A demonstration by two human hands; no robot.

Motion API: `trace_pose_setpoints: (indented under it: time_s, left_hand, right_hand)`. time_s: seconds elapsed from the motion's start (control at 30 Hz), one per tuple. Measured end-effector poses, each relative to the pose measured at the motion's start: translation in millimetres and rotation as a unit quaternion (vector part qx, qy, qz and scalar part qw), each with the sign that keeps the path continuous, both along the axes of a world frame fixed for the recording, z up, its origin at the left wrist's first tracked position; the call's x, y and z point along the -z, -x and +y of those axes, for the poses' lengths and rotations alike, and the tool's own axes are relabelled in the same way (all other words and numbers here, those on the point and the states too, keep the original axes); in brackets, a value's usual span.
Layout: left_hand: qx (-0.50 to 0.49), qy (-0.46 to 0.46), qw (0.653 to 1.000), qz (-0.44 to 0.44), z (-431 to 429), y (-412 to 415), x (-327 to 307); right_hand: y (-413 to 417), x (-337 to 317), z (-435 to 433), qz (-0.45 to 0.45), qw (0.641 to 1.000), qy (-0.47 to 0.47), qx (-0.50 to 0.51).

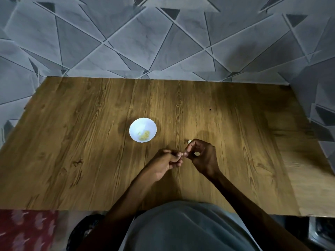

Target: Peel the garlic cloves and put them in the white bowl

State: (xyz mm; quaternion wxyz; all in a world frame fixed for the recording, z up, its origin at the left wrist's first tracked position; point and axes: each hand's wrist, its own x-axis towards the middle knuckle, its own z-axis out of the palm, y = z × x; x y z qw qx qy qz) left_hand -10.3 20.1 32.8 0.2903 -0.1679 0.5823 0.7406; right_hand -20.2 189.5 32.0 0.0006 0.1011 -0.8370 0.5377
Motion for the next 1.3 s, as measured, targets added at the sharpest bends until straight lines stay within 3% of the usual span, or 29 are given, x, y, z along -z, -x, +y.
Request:
trace_pose_setpoints:
  time_s: [0.1,0.2,0.27,0.37,0.43,0.5,0.63,0.87,1.07,1.3]
  left_hand:
    - [-0.016,-0.044,0.995,-0.089,1,5,-3]
    - [-0.015,-0.023,0.998,-0.061,1,7,-5]
    - [0.004,0.047,0.997,0.056,2,7,-3]
    - [0.009,0.162,0.961,0.225,3,9,1]
    - [0.011,0.178,0.945,0.274,3,9,1]
    - [0.023,0.174,0.951,0.255,2,8,-2]
    - [0.036,0.113,0.982,0.145,-2,5,-2]
    - [0.000,0.016,1.000,0.013,3,6,1]
    - [-0.026,0.041,0.999,0.014,-1,5,6]
    - [-0.042,0.070,0.997,0.001,-5,6,12]
  right_hand:
    - [2,-5,-3,0.106,0.992,-0.060,-0.017]
    - [7,-7,-4,0.081,0.994,-0.068,-0.015]
    - [12,-10,-4,-0.055,0.998,0.003,0.007]
    - [19,-16,1,-0.315,0.935,0.163,0.004]
    - [22,-18,7,-0.417,0.883,0.215,-0.019]
    - [23,-18,9,-0.452,0.858,0.241,-0.029]
    - [19,-16,8,-0.404,0.889,0.218,-0.002]
    - [16,-12,-1,-0.314,0.941,0.123,0.024]
    - [20,6,-3,-0.247,0.967,0.002,0.054]
    - [24,3,-9,-0.191,0.980,-0.033,0.035]
